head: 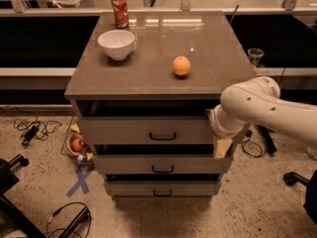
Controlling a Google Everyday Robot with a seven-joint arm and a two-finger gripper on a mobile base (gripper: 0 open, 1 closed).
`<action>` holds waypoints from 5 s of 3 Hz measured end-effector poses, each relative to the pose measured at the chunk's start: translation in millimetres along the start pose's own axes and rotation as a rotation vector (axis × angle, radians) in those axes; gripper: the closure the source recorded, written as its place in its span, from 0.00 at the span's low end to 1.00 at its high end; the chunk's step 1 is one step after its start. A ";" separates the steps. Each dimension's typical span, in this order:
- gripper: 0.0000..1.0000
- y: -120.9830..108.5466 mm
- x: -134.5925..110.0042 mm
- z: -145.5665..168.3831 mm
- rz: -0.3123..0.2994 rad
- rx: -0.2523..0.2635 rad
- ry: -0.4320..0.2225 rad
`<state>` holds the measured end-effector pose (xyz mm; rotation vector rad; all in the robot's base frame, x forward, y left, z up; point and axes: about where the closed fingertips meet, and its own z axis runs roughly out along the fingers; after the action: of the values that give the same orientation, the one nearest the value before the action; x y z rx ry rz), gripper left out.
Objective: Open top drawer
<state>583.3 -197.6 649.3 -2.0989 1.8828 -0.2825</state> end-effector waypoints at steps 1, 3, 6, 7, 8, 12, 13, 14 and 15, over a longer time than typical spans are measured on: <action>0.46 0.7 -0.2 0.9 0.000 -0.001 0.000; 0.92 18.2 -0.7 -5.7 0.019 -0.020 -0.010; 1.00 33.8 1.7 -29.8 0.033 -0.040 -0.008; 1.00 33.6 1.7 -30.4 0.033 -0.040 -0.008; 1.00 34.5 -0.7 -28.9 0.026 -0.050 -0.017; 1.00 55.0 -0.9 -43.3 0.041 -0.095 -0.030; 1.00 85.6 -2.0 -49.8 0.050 -0.185 -0.072; 1.00 83.5 -2.4 -55.2 0.050 -0.185 -0.072; 1.00 110.4 -8.6 -59.8 0.019 -0.275 -0.112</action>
Offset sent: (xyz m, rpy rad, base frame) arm 0.0001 0.0001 -0.0008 0.0006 0.0006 0.0000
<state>458.9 -204.8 666.5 -2.2144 1.9669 0.1028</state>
